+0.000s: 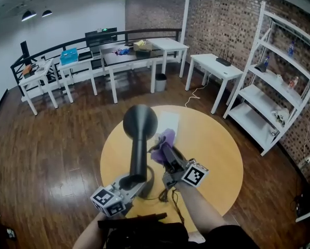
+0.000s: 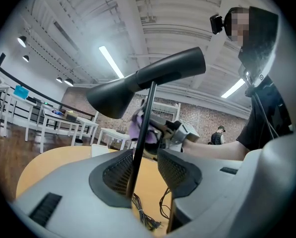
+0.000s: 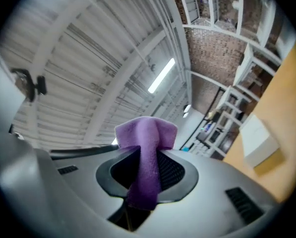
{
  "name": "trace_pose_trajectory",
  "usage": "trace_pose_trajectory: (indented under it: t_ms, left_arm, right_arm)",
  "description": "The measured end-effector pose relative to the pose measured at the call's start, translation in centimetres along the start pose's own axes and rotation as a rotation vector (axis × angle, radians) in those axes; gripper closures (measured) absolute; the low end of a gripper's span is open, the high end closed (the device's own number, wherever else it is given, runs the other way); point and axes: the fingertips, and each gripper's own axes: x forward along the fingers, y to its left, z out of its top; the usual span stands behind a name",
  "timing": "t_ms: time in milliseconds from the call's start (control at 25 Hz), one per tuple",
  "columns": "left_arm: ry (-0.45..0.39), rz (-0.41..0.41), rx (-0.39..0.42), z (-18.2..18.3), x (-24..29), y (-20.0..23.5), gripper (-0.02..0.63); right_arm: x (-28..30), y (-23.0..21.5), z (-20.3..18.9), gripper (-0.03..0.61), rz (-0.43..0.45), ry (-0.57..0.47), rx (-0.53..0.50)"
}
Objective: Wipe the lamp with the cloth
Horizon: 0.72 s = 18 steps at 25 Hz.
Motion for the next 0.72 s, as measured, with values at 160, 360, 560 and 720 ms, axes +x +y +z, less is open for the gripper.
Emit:
trace_pose_trajectory:
  t_ms: [160,360,560,720]
  left_arm:
    - [-0.010,0.010,-0.012,0.1,0.1,0.1,0.476]
    - [-0.007,0.013,-0.010,0.2,0.1,0.1,0.475]
    - [0.005,-0.003,0.002,0.0,0.1,0.2,0.476]
    - [0.005,0.009,-0.011,-0.3,0.3,0.1,0.476]
  right_arm:
    - [-1.6,6.4,-0.1,0.486,0.242,0.074,-0.094]
    - [-2.9,11.6,-0.5,0.486,0.382,0.173,-0.257]
    - [-3.7,15.8,-2.0,0.486,0.563,0.168,-0.183]
    - [-2.3,13.9,-4.2,0.486,0.517,0.089,0.060]
